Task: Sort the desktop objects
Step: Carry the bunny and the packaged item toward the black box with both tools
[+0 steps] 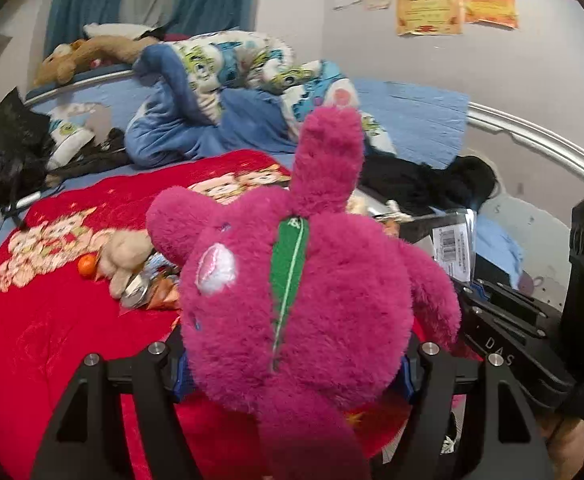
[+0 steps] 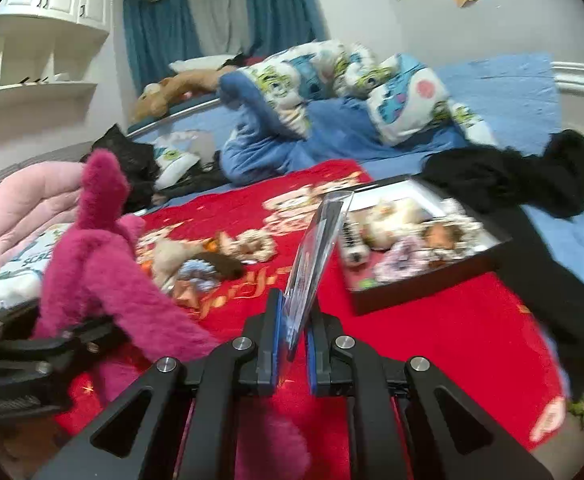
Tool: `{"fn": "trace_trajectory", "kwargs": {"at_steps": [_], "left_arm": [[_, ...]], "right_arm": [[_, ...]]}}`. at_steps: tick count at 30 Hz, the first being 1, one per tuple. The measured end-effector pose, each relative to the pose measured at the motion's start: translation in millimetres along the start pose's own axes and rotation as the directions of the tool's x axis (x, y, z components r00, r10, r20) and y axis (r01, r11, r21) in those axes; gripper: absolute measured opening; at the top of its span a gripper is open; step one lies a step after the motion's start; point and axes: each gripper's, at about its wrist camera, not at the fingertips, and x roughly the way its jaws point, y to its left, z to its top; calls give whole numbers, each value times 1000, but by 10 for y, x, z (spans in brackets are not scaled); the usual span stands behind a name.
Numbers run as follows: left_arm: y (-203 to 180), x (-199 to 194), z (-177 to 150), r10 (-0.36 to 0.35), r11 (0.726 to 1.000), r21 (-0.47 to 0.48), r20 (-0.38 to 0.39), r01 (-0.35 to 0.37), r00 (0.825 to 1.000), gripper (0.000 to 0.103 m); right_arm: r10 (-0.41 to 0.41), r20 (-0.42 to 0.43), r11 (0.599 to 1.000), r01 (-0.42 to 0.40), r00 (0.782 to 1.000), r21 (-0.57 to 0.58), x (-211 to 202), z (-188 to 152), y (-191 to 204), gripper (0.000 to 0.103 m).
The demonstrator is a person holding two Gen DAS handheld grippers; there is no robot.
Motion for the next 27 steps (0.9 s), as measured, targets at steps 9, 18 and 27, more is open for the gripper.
{"fn": "trace_trajectory", "kwargs": {"at_steps": [9, 18, 27], "left_arm": [[-448, -441, 269, -62, 993, 107, 83, 53, 995, 76], [-385, -423, 273, -87, 993, 81, 78, 81, 993, 76], [-532, -278, 538, -50, 994, 103, 113, 38, 992, 76]], "right_arm": [[-120, 62, 992, 116, 991, 52, -547, 7, -427, 11], [-116, 65, 992, 112, 991, 64, -709, -177, -568, 11], [-75, 41, 996, 73, 996, 60, -757, -296, -605, 11]]}}
